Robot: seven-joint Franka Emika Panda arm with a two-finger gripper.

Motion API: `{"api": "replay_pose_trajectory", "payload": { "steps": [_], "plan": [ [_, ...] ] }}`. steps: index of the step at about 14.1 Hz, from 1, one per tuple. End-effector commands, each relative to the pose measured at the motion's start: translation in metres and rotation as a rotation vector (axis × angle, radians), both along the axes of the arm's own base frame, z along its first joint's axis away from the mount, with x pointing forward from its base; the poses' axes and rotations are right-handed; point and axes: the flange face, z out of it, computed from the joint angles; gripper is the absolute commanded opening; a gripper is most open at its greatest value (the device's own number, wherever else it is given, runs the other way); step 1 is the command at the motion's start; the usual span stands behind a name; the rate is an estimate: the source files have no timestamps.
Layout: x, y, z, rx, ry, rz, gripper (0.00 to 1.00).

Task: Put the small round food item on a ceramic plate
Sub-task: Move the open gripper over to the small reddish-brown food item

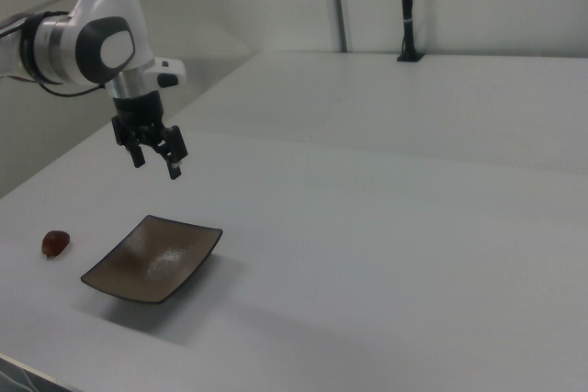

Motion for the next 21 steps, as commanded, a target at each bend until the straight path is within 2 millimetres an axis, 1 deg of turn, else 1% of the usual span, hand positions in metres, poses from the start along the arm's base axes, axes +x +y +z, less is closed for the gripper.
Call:
{"api": "replay_pose_trajectory", "payload": {
  "steps": [1, 2, 4, 7, 9, 11, 13, 14, 15, 16, 17, 18, 19, 21],
  "plan": [
    [-0.012, 0.068, -0.008, 0.066, -0.043, 0.008, 1.0],
    [-0.018, 0.092, -0.017, 0.068, -0.028, 0.01, 1.0],
    [-0.022, 0.122, -0.028, 0.075, -0.009, 0.032, 1.0],
    [-0.028, 0.164, -0.035, 0.12, -0.054, 0.04, 1.0],
    [-0.037, 0.209, -0.034, 0.165, -0.079, 0.051, 1.0],
    [-0.044, 0.24, -0.044, 0.181, -0.072, 0.085, 1.0],
    [-0.046, 0.257, -0.059, 0.199, -0.069, 0.068, 1.0],
    [-0.051, 0.27, -0.065, 0.207, -0.074, 0.07, 1.0],
    [-0.058, 0.286, -0.08, 0.207, -0.077, 0.087, 1.0],
    [-0.057, 0.293, -0.089, 0.208, -0.074, 0.085, 1.0],
    [-0.056, 0.308, -0.106, 0.2, -0.062, 0.086, 1.0],
    [-0.06, 0.318, -0.112, 0.193, -0.062, 0.096, 1.0],
    [-0.062, 0.322, -0.117, 0.181, -0.068, 0.104, 1.0],
    [-0.071, 0.332, -0.124, 0.167, -0.067, 0.13, 1.0]
  ]
}}
